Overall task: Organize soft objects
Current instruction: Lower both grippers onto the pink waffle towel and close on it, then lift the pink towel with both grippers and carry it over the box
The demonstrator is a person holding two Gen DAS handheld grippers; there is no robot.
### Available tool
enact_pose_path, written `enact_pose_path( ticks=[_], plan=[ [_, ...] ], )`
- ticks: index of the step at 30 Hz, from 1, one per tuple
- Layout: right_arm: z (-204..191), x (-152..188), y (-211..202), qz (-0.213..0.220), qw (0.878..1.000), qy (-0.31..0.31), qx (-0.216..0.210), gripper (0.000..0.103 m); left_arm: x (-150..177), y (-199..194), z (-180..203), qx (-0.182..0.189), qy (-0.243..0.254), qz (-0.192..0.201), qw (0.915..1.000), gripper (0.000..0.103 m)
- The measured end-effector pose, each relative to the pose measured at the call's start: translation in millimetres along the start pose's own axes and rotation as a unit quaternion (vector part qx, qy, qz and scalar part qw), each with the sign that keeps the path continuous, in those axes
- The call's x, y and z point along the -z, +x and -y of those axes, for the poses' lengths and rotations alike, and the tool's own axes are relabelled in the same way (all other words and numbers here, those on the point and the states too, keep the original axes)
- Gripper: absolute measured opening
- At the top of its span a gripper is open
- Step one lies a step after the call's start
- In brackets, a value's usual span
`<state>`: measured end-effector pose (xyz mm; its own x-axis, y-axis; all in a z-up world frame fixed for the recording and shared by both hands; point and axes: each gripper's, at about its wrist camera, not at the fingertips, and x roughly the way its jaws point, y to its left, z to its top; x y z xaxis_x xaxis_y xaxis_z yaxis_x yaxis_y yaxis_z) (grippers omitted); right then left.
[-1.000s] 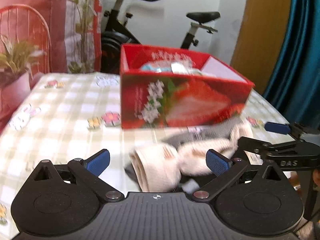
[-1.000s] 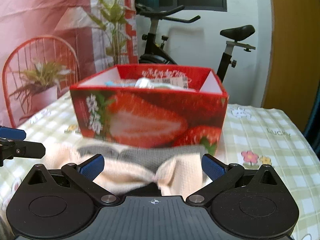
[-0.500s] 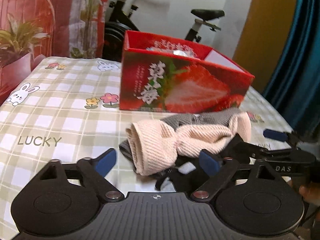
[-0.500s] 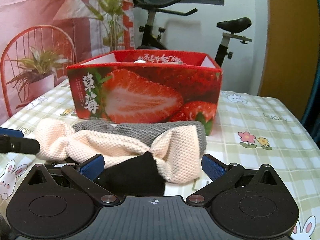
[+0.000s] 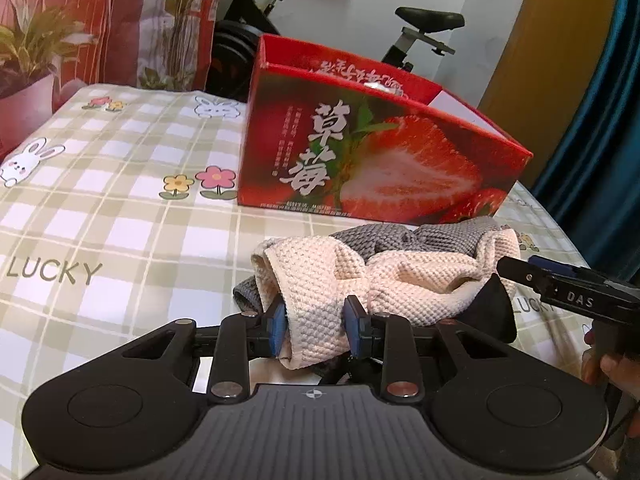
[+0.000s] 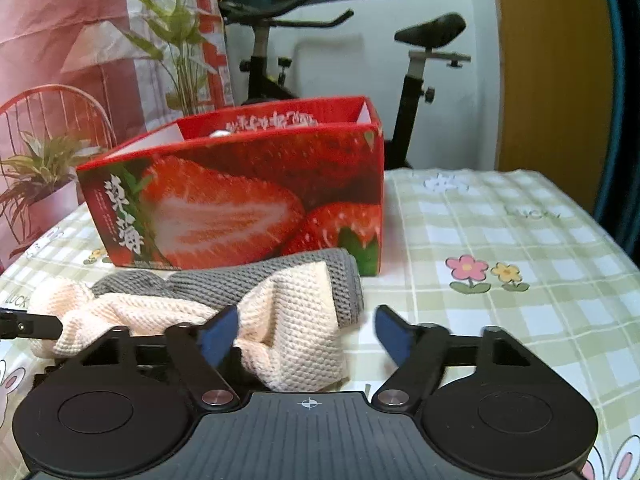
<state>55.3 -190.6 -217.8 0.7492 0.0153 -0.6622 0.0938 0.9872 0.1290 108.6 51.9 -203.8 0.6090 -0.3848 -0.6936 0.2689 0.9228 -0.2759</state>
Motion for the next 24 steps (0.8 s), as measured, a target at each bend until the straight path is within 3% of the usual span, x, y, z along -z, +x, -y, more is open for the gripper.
enact_pose_path(
  ticks=[4, 6, 8, 9, 24],
  plan=[
    [1.1, -2.4, 9.8, -0.012, 1.0, 0.001, -0.013, 0.049, 0.0, 5.1, -1.6, 0.001, -0.001, -0.005, 1.0, 0.032],
    [-0.6, -3.7, 11.4, -0.018, 1.0, -0.001, -0.021, 0.032, 0.7, 4.1, -1.7, 0.003, 0.001, -0.004, 1.0, 0.031],
    [-3.1, -4.2, 9.9, -0.02, 1.0, -0.007, -0.021, 0.021, 0.7, 1.3, -1.0, 0.006, 0.004, 0.004, 1.0, 0.019],
    [-4.1, -4.7, 8.6, -0.02, 0.999, -0.009, -0.023, 0.015, 0.6, -0.6, -0.1, 0.007, 0.006, 0.008, 0.9999, 0.018],
    [-17.3, -33.6, -38.8, 0.043, 0.998, -0.021, -0.049, 0.013, -11.8, -45.0, 9.1, 0.0, 0.025, 0.092, 0.9955, 0.014]
  ],
)
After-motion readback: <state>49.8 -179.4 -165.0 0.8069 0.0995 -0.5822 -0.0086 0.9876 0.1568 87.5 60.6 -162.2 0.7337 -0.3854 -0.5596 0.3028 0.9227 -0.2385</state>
